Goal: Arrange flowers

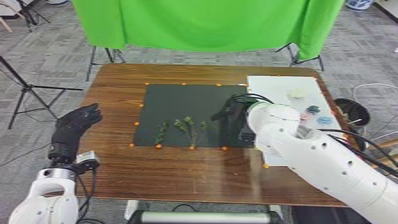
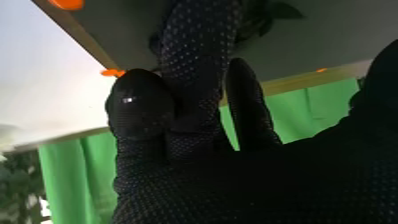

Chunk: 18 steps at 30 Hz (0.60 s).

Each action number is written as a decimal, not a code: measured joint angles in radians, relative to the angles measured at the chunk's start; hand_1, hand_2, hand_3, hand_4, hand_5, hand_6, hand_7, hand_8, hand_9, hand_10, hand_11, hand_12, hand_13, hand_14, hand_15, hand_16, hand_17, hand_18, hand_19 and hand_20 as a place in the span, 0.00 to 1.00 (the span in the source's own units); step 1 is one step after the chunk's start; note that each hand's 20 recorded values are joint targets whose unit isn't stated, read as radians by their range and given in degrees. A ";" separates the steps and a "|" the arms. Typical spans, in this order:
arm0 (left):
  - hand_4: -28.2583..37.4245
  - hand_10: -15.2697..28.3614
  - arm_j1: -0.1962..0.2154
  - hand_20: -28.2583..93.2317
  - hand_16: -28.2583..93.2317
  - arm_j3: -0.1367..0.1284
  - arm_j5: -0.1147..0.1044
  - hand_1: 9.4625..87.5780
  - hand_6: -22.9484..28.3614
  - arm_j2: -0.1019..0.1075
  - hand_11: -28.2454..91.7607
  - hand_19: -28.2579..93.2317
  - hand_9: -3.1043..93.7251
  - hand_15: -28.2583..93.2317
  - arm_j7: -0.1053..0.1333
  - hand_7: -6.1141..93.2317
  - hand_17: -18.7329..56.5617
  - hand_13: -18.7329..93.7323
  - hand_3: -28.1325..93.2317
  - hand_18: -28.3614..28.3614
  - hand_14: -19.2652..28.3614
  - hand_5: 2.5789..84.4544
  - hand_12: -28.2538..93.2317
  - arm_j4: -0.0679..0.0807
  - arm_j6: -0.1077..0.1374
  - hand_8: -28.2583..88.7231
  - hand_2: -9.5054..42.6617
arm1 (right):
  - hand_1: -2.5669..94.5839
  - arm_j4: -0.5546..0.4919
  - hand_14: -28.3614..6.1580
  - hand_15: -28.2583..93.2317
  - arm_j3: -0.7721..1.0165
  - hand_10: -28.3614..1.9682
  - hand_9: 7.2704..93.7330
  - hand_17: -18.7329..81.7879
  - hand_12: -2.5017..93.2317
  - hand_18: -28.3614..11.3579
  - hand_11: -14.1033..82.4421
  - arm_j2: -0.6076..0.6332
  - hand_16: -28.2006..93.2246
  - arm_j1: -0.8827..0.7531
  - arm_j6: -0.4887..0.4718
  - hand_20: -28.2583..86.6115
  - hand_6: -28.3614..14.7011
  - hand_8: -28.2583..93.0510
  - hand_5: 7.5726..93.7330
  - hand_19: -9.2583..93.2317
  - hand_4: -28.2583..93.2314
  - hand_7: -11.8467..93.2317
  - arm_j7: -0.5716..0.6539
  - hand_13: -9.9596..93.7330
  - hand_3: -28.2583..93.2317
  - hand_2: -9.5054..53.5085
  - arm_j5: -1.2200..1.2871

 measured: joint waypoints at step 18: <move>0.11 0.64 -0.005 0.41 0.24 0.001 0.000 0.22 0.49 -0.002 0.39 0.35 0.52 0.44 0.001 0.24 0.34 0.50 0.81 0.75 0.75 0.58 0.32 0.002 0.000 0.17 0.04 | 0.68 0.097 0.75 0.63 -0.029 0.50 0.94 0.91 0.31 0.61 0.21 -0.068 0.47 0.027 0.080 0.60 0.58 0.32 0.72 0.91 0.11 0.26 0.023 1.00 0.68 0.00 -0.097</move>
